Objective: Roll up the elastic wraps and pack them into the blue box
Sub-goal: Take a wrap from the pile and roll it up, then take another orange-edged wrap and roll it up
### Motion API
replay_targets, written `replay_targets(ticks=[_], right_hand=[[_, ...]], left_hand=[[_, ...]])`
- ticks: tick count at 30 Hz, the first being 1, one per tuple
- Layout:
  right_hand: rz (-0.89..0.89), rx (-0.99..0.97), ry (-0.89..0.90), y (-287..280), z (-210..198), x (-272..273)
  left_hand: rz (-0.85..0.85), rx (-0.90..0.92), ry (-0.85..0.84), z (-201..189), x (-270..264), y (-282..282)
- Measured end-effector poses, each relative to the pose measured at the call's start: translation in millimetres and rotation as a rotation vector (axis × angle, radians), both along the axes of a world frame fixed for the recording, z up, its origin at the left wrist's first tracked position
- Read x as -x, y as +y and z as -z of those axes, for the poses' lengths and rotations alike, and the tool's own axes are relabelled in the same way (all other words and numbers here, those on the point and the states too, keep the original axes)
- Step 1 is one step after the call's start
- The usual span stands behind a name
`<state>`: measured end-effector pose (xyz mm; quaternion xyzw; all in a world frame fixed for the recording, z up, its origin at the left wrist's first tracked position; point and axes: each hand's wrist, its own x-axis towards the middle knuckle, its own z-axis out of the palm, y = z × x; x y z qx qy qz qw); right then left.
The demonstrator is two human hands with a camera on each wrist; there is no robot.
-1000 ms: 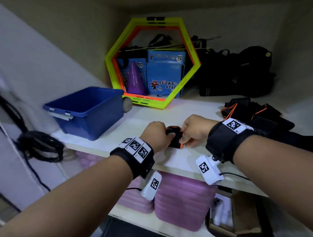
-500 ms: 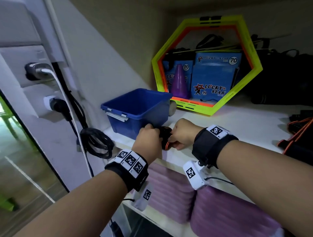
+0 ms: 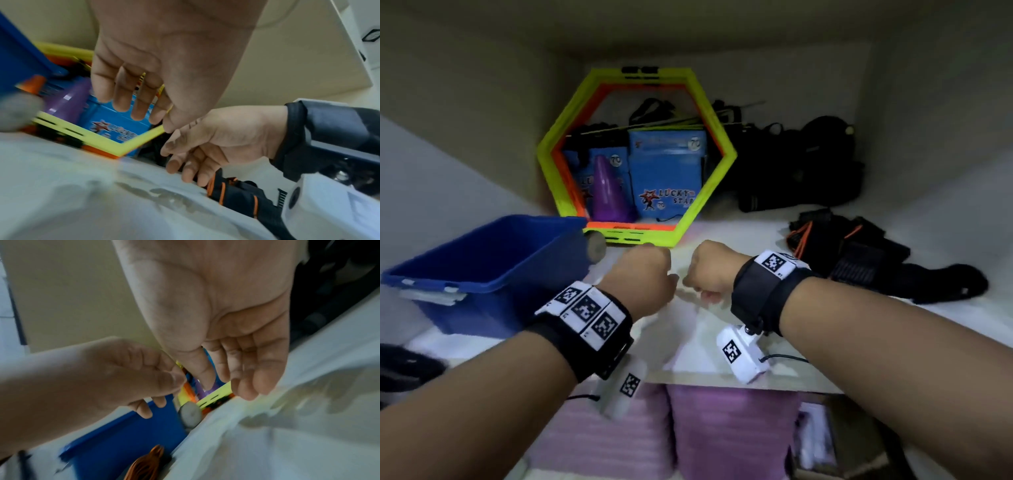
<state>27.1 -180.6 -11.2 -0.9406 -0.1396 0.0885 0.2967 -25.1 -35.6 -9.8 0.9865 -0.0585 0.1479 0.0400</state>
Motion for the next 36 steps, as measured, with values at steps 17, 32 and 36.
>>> replay_targets(ticks=[17, 32, 36], right_hand=[[0.238, 0.326, -0.235, -210, 25, -6], [0.334, -0.357, -0.144, -240, -46, -32], [0.346, -0.772, -0.134, -230, -73, -32]], left_hand=[[0.124, 0.248, 0.304, 26, -96, -208], [-0.029, 1.016, 0.153, -21, -112, -170], [-0.031, 1.128, 0.102, -39, -109, -150]])
